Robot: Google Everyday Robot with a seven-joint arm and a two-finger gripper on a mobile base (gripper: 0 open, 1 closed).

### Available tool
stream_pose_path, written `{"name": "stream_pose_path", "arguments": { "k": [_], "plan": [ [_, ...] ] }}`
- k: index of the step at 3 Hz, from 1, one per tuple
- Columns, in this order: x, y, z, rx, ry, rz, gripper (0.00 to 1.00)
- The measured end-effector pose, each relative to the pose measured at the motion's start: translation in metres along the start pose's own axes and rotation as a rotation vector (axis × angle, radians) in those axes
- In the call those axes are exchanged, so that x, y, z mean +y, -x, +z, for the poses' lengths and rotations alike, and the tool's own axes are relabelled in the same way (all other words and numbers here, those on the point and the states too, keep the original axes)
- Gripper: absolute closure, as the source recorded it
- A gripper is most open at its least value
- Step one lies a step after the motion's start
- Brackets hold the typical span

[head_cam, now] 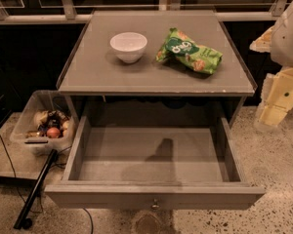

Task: Place green rice chip bag into top drawer

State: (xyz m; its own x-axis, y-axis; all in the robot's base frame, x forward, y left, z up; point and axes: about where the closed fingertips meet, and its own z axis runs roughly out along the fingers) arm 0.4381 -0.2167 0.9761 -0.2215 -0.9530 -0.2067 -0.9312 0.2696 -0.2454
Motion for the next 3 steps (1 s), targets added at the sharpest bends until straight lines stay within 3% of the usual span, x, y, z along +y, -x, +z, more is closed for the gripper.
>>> {"name": "stream_pose_path", "arguments": {
  "k": [2,3],
  "plan": [
    [-0.004,0.006,0.000,-0.008,-0.004,-0.019,0.00],
    [-0.020,0.030,0.007,-0.025,-0.041,-0.078,0.00]
  ]
}}
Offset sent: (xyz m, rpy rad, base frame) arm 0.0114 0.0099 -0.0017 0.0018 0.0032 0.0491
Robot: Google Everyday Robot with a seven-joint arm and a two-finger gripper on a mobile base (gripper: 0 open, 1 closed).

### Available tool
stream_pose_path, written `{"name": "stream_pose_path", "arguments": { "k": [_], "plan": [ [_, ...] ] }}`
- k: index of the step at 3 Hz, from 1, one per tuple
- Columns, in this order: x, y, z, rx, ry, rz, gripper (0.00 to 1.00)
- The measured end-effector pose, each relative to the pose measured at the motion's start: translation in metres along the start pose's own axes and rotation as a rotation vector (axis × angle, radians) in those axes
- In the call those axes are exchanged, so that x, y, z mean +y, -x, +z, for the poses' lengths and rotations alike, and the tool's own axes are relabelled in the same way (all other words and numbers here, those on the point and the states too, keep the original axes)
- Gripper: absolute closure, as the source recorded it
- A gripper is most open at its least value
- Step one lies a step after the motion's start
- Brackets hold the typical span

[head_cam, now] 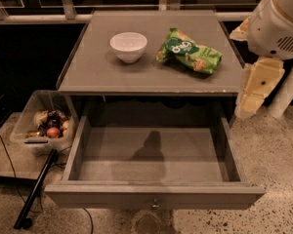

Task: Place green rice chip bag into top drawer

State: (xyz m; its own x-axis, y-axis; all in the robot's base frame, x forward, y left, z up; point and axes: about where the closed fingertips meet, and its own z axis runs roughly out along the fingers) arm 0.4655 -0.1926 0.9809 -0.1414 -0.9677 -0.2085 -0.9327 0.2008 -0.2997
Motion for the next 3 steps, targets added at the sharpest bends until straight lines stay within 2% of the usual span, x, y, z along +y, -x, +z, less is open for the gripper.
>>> {"name": "stream_pose_path", "arguments": {
  "k": [1,2,3],
  "plan": [
    [-0.035,0.023,0.009,-0.051,-0.056,0.001,0.00],
    [-0.076,0.029,0.017,-0.109,-0.106,0.069,0.00],
    [-0.116,0.014,0.030,-0.175,-0.129,0.161,0.00]
  ]
}}
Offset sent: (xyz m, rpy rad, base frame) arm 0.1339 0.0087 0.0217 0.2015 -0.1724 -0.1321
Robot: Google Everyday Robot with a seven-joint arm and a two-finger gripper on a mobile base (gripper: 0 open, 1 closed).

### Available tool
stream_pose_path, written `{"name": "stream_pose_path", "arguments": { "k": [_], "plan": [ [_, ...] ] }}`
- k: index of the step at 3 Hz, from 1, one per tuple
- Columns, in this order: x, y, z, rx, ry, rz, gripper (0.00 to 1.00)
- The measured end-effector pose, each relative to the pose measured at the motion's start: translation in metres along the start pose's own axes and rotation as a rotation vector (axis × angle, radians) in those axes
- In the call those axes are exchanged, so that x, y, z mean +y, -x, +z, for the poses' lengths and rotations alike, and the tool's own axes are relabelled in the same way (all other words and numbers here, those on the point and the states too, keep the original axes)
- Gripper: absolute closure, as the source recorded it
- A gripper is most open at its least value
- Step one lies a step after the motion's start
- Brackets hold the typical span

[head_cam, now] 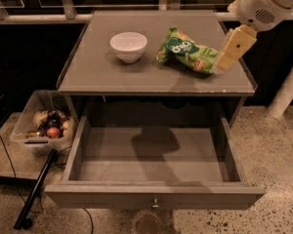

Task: Place green rice chip bag into top drawer

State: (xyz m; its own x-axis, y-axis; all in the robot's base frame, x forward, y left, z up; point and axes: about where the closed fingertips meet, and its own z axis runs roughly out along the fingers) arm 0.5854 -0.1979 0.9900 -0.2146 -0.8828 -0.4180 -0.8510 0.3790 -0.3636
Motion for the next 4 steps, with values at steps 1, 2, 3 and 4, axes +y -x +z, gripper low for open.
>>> {"name": "stream_pose_path", "arguments": {
  "k": [1,2,3,4],
  "plan": [
    [-0.044,-0.027,0.049,-0.096,0.074,0.036,0.00],
    [-0.046,-0.028,0.052,-0.100,0.074,0.037,0.00],
    [-0.045,-0.023,0.053,-0.089,0.065,0.046,0.00],
    [-0.045,-0.010,0.069,-0.136,0.058,0.075,0.00]
  ]
}}
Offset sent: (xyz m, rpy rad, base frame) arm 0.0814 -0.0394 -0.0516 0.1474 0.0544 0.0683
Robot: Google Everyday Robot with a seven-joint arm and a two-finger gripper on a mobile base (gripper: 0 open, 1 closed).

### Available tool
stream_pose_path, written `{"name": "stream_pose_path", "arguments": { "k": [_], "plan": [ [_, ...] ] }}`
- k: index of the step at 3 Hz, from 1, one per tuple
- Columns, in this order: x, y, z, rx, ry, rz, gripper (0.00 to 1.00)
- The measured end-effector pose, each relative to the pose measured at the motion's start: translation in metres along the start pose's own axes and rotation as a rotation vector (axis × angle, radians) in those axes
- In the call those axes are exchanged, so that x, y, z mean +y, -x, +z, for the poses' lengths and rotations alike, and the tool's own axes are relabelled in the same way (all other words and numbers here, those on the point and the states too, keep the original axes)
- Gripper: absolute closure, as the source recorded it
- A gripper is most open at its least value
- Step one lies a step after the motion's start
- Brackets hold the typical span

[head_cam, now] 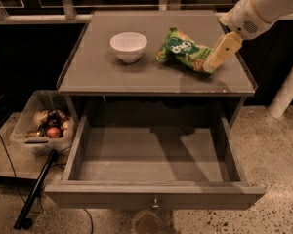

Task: Place green rice chip bag into top drawer

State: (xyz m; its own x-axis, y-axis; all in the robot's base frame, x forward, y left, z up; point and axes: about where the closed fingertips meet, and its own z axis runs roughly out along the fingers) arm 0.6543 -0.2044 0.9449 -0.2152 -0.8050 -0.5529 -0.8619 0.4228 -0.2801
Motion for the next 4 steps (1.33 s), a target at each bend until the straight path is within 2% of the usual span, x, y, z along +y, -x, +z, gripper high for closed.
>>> {"name": "stream_pose_path", "arguments": {
  "k": [1,2,3,4],
  "plan": [
    [0.000,0.009,0.027,-0.098,0.038,0.019,0.00],
    [-0.003,0.011,0.058,-0.145,0.083,0.023,0.00],
    [-0.007,0.002,0.084,-0.127,0.102,0.021,0.00],
    [-0.029,-0.020,0.104,-0.077,0.046,0.038,0.00]
  ]
}}
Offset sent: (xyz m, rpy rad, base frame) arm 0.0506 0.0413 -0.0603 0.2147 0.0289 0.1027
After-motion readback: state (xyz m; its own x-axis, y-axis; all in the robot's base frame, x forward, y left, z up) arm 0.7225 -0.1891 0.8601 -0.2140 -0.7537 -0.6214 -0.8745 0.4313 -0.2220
